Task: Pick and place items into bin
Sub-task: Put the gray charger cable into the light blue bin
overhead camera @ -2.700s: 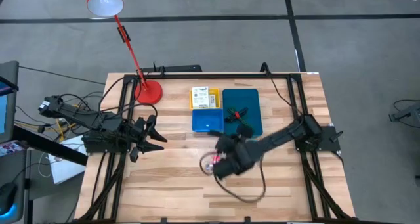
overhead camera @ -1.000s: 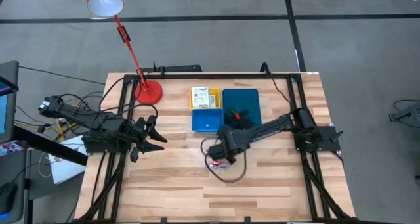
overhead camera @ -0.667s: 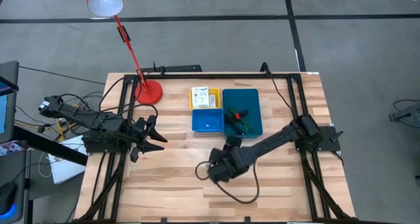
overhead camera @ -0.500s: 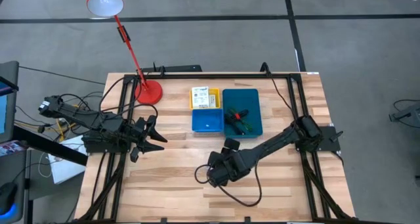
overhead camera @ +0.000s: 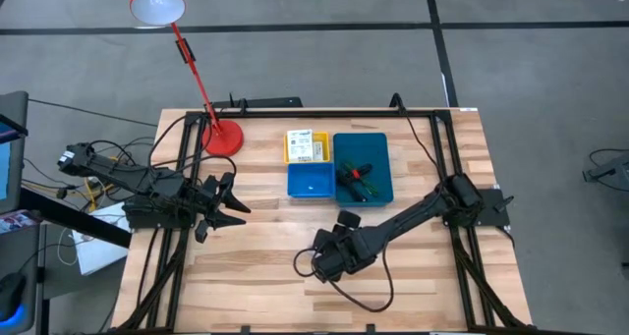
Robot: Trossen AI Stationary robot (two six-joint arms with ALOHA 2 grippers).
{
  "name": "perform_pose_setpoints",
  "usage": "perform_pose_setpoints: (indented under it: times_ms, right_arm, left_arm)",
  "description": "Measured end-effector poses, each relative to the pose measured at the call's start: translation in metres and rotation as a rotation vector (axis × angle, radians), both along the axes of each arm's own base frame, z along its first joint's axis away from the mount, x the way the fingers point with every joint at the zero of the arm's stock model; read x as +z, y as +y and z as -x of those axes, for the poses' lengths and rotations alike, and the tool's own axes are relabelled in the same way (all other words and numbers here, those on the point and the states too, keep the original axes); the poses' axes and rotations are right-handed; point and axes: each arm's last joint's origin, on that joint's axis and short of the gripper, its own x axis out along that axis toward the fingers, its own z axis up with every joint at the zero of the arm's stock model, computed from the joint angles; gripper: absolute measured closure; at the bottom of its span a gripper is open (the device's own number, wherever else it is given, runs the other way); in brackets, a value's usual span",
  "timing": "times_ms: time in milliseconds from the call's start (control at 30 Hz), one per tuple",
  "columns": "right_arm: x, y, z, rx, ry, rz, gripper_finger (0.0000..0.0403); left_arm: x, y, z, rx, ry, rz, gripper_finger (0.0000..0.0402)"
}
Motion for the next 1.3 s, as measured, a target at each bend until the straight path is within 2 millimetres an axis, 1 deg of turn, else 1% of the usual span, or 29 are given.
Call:
perform_pose_setpoints:
  times_ms: [167, 367, 733, 933, 1100, 1167, 1300]
  right_arm:
    - [-0.001, 0.006, 0.003, 0.008, 0.020, -0.054, 0.0248]
    - [-0.001, 0.011, 0.005, 0.008, 0.019, -0.063, 0.0237]
    - [-0.002, 0.013, 0.006, 0.032, 0.066, -0.141, 0.0216]
    - [-0.001, 0.014, 0.005, 0.057, 0.062, -0.144, 0.0218]
    - [-0.001, 0.012, 0.000, 0.077, 0.034, -0.150, 0.0223]
    - [-0.003, 0.009, -0.001, 0.071, 0.028, -0.152, 0.0223]
    - [-0.015, 0.003, 0.002, 0.059, 0.056, -0.140, 0.0221]
  left_arm:
    - [0.000, 0.000, 0.000, 0.000, 0.000, 0.000, 0.0260]
    - [0.000, 0.000, 0.000, 0.000, 0.000, 0.000, 0.0260]
    - [0.000, 0.000, 0.000, 0.000, 0.000, 0.000, 0.0260]
    - [0.000, 0.000, 0.000, 0.000, 0.000, 0.000, 0.0260]
    - [0.000, 0.000, 0.000, 0.000, 0.000, 0.000, 0.0260]
    - [0.000, 0.000, 0.000, 0.000, 0.001, 0.001, 0.0260]
    - [0.000, 0.000, 0.000, 0.000, 0.001, 0.004, 0.0260]
